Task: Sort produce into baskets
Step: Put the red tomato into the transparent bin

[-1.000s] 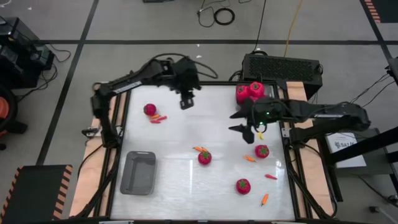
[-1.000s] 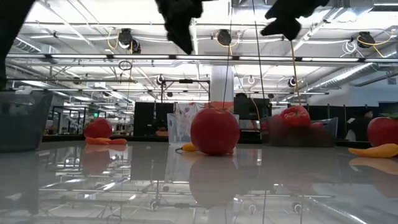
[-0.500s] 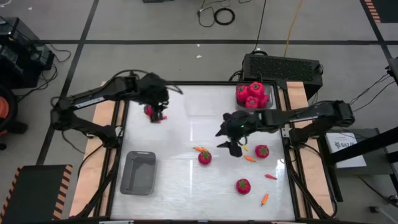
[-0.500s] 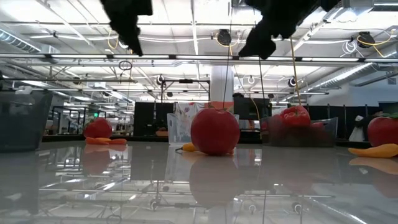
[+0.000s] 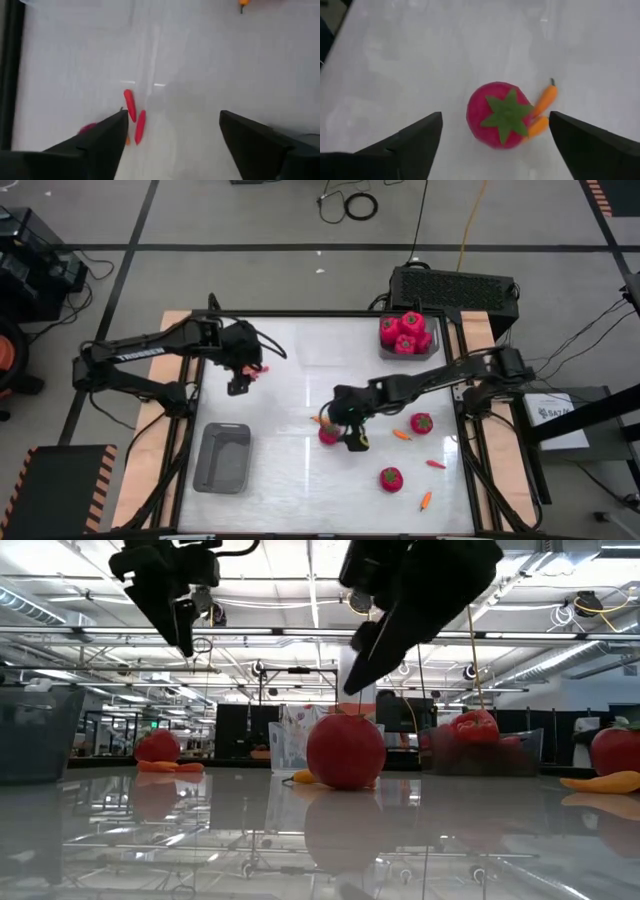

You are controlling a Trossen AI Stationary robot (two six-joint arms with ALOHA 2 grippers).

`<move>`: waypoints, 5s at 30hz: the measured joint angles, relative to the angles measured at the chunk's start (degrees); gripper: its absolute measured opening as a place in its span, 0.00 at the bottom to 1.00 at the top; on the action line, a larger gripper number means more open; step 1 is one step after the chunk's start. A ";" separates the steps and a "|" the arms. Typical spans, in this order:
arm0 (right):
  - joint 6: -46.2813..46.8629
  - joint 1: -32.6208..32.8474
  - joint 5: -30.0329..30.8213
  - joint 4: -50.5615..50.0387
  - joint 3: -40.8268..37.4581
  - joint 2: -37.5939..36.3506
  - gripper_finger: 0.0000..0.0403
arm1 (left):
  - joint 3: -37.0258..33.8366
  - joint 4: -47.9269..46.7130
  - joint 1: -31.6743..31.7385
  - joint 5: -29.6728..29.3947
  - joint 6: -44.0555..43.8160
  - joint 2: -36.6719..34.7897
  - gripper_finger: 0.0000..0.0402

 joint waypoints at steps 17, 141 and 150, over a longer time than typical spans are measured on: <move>-4.64 0.84 3.39 -3.44 8.07 13.32 0.95 | -0.84 1.35 -2.65 -0.16 -3.11 0.16 0.85; 61.64 -11.77 10.51 -61.12 13.41 -14.20 0.88 | -32.00 62.43 -2.91 1.61 -23.58 -13.28 0.85; 89.98 -0.99 10.47 -58.25 -3.41 -18.37 0.88 | -31.18 67.09 -1.30 8.58 -23.52 -9.59 0.85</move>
